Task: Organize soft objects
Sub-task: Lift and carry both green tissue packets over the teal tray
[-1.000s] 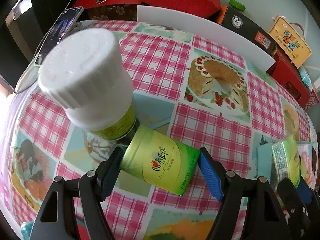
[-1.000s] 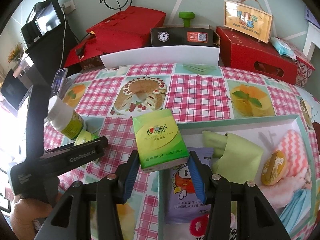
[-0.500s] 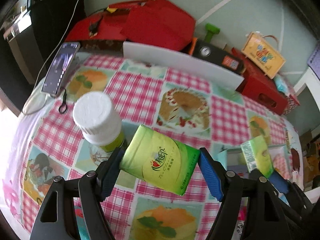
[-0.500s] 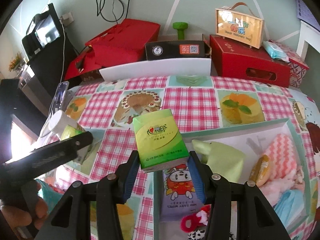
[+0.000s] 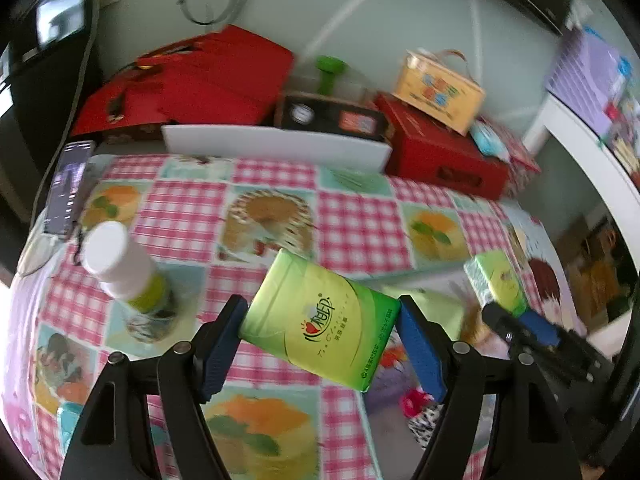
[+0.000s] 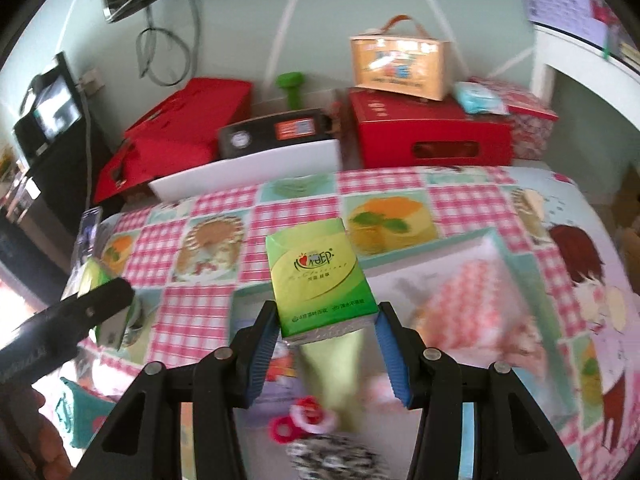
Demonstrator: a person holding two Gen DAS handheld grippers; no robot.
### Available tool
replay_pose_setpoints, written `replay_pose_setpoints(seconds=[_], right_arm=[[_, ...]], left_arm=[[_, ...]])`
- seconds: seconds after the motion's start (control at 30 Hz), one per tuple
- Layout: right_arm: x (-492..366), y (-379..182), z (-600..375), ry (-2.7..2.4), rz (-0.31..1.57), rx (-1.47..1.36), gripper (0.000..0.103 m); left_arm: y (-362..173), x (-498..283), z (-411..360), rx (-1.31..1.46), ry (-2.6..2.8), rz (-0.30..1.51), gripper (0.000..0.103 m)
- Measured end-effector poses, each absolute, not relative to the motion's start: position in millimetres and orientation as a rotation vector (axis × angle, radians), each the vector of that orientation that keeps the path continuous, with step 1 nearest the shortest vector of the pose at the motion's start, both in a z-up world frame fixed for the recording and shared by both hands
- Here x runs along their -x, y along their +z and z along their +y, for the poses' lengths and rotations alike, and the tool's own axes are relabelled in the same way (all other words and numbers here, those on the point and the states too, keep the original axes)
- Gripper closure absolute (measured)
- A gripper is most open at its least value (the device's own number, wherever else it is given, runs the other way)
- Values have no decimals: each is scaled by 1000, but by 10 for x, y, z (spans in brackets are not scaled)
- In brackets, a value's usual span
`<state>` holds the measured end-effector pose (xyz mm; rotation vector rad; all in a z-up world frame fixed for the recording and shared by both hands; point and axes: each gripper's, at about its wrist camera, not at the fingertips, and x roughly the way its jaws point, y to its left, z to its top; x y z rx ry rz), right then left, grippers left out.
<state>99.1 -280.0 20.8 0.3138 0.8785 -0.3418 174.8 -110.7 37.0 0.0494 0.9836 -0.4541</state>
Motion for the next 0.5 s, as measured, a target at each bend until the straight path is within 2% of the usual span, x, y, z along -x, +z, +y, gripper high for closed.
replay_pose_setpoints(seconds=[0.5], right_arm=[[-635, 65, -3297, -455, 922, -379, 51]], left_arm=[[-31, -1461, -1827, -190, -592, 1068, 27]])
